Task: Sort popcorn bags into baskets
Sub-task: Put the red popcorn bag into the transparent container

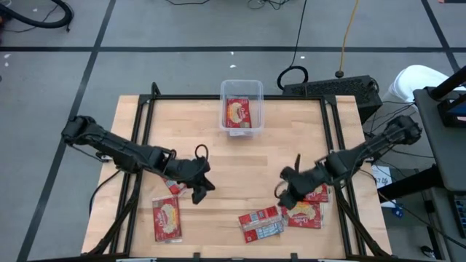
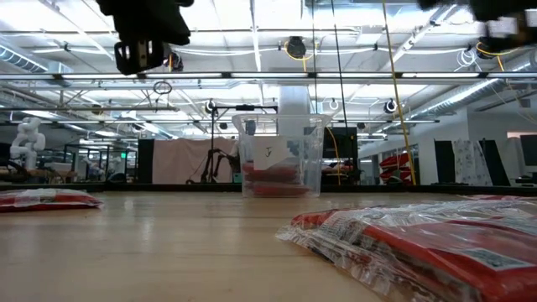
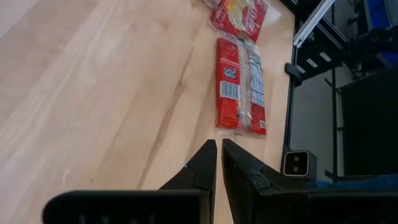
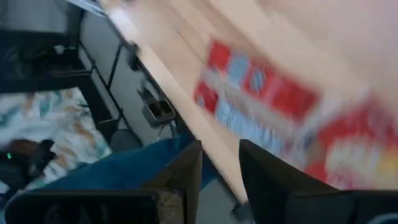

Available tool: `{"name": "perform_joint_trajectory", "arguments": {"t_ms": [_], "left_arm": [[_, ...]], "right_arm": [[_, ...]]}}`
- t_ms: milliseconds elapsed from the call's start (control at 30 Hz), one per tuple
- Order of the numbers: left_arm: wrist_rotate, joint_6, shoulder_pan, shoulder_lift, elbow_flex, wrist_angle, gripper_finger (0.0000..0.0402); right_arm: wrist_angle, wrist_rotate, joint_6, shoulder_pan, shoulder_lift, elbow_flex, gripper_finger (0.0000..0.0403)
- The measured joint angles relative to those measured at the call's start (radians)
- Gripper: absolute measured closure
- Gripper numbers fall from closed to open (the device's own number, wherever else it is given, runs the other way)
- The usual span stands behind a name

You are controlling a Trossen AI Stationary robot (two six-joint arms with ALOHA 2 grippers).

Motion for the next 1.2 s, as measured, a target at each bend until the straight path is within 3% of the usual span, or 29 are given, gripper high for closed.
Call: {"name": "perform_joint_trajectory", "arguments": {"t_ms": [200,367,867,1200], "left_arm": [[-0.024,-0.009,-0.030,0.000,0.000,0.000,0.0371],[-0.024,-0.004,-0.049,0.000,0.000,0.000,0.0371],[-0.160,0.077,-0.136,0.000,0.000,0.003,0.0371],[-0.156,0.114,-0.137,0.000,0.000,0.002,0.0371]], "right_arm": [[0.172,-0.014,0.386,0.113,0.000,-0.118,0.0280],[0.261,0.024,0.549,0.192,0.043,-0.174,0.0255],[0.377,0.026,0.636,0.274,0.292,-0.175,0.0170],[0.406,0.024,0.566,0.274,0.417,-0.173,0.0156]]}}
